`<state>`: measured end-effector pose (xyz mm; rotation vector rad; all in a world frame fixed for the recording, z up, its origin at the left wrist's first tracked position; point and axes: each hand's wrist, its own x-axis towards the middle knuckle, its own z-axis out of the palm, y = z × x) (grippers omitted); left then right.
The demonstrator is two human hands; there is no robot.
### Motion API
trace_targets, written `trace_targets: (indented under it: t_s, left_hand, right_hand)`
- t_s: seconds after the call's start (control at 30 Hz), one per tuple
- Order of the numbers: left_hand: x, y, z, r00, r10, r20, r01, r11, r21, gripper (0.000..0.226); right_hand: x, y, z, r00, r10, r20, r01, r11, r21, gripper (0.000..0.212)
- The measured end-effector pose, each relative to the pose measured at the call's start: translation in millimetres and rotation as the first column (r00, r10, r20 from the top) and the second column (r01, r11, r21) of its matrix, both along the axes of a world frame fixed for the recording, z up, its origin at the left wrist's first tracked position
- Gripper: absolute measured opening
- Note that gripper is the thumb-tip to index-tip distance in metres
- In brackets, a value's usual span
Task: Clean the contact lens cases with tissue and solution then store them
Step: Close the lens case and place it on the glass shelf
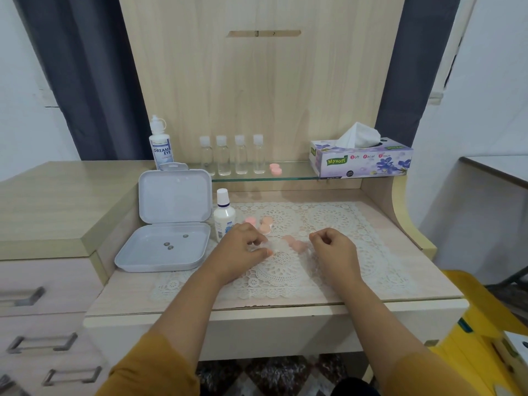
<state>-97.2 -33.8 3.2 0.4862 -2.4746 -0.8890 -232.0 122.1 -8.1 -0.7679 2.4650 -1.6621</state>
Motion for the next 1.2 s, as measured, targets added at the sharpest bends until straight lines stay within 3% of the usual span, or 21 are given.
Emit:
trace_targets:
  t_s: [0.23,1.2]
  left_hand:
    - [11.8,-0.2,0.6,0.999,0.042,0.010,-0.043,0.999,0.021,0.021]
    - [87.7,-53.5,18.0,0.960,0.262,-0.102,-0.271,0.959,-0.084,0.009]
  right_hand:
    - [3.0,1.2,1.6,1.000,0.003,0.013,-0.003,1.000,-0.008,0.020]
    - [2.5,0.0,-0.6,1.000,-0.004,-0.021,0.004,1.000,0.014,0.017]
